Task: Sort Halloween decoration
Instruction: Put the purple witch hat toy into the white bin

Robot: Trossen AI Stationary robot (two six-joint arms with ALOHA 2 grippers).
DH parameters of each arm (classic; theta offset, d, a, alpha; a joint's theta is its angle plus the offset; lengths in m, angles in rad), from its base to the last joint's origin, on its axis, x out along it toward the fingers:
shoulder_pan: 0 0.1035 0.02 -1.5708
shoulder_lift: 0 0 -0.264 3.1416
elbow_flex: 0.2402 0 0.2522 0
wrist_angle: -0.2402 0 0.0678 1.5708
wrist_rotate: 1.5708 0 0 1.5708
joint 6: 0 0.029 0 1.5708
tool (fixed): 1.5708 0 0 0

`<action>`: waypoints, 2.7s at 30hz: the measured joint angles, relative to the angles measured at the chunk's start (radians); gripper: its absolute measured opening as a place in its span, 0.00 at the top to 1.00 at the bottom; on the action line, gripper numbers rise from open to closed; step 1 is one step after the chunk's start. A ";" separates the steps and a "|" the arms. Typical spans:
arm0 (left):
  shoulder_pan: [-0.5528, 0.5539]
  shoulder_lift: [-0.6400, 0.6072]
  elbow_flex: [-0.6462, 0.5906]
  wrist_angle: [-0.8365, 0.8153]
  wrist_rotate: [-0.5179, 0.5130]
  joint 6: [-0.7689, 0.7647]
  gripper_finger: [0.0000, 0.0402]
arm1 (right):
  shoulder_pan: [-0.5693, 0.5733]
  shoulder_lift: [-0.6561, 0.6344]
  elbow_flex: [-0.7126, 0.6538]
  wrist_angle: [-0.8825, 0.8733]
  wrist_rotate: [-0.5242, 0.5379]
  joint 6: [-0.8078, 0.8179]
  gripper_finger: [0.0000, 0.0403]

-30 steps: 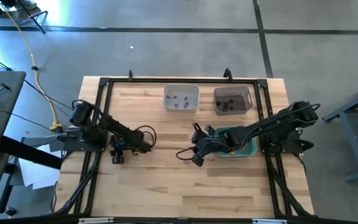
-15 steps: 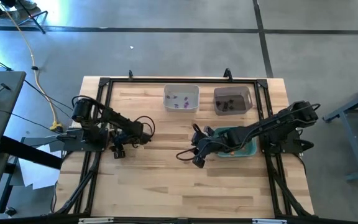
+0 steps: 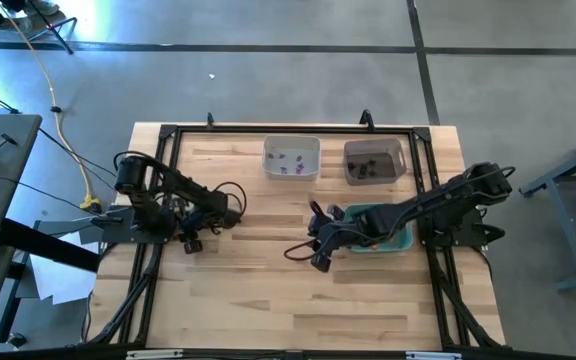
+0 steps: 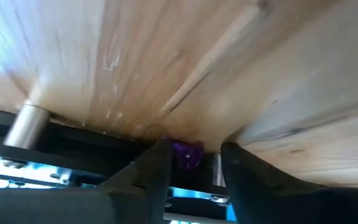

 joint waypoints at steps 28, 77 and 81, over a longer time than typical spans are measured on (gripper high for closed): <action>0.013 0.007 0.076 -0.008 -0.042 -0.062 1.00 | 0.034 0.000 0.000 0.000 0.000 -0.002 0.67; -0.359 -0.209 0.310 -0.199 -0.310 -0.431 0.73 | 0.036 0.000 0.000 -0.002 0.000 0.017 0.67; -0.357 -0.280 0.225 -0.176 -0.297 -0.494 0.67 | 0.036 0.000 0.000 0.001 0.000 0.017 0.67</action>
